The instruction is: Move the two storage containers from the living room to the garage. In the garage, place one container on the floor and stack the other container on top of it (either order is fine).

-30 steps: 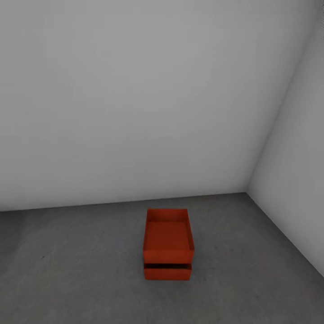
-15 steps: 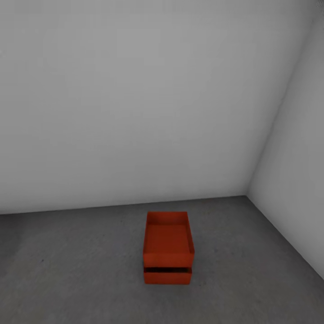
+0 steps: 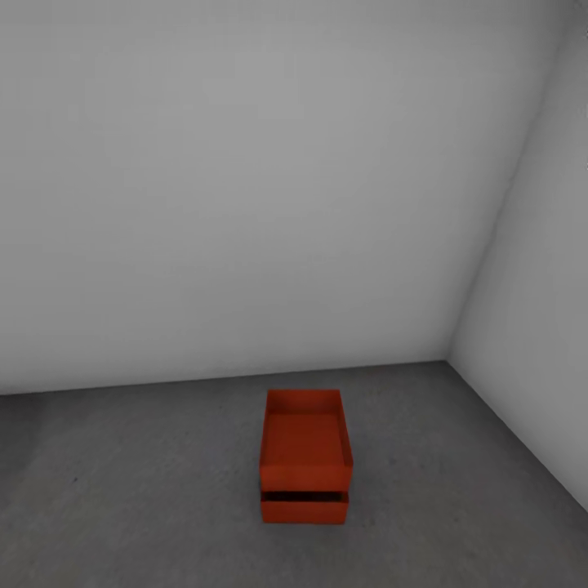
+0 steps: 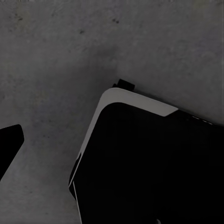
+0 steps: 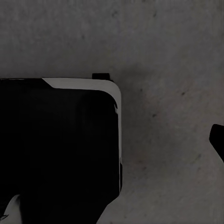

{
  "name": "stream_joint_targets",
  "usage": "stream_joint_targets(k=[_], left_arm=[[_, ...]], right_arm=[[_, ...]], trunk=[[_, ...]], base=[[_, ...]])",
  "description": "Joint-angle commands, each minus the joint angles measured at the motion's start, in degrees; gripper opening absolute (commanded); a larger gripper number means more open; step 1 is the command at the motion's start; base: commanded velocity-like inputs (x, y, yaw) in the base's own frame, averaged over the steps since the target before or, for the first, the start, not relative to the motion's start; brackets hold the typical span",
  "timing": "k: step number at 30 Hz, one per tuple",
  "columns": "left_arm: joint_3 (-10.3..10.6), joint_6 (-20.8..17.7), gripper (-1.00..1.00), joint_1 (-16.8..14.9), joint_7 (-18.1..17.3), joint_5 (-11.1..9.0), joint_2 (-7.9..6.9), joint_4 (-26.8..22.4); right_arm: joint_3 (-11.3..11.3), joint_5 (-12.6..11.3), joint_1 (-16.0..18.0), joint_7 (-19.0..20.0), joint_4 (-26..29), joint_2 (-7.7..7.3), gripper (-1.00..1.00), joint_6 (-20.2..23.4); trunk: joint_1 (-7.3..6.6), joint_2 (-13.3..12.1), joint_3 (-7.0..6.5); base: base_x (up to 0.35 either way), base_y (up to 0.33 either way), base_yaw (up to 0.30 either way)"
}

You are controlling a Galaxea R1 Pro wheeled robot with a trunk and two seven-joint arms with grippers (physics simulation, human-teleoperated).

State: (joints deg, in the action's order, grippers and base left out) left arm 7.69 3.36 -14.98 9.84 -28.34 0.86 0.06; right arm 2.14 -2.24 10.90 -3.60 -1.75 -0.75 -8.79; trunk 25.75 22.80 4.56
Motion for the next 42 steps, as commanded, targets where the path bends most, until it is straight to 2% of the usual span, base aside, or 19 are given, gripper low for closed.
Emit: stream_joint_targets(k=[1, 29, 42], left_arm=[[0.5, 0.2, 1.0, 0.0, 0.2, -0.5, 0.02, 0.0], [0.5, -0.4, 1.0, 0.0, 0.1, -0.5, 0.04, 0.1], [0.5, -0.1, 1.0, 1.6, 0.0, -0.4, 0.53, 0.0]], right_arm=[[0.2, -0.2, 0.1, -0.1, -0.2, 0.0, 1.0, -0.3], [0.2, -0.1, 0.1, -0.1, -0.2, -0.19, 1.0, -0.3], [0.2, 0.0, 0.1, -0.1, -0.1, -0.28, 1.0, -0.3]], trunk=[[0.04, 0.1, 0.03], [0.04, 0.1, -2.5], [0.04, 0.1, -3.67]], base=[[0.0, 0.0, 0.0], [0.0, 0.0, 0.0], [0.0, 0.0, 0.0]])
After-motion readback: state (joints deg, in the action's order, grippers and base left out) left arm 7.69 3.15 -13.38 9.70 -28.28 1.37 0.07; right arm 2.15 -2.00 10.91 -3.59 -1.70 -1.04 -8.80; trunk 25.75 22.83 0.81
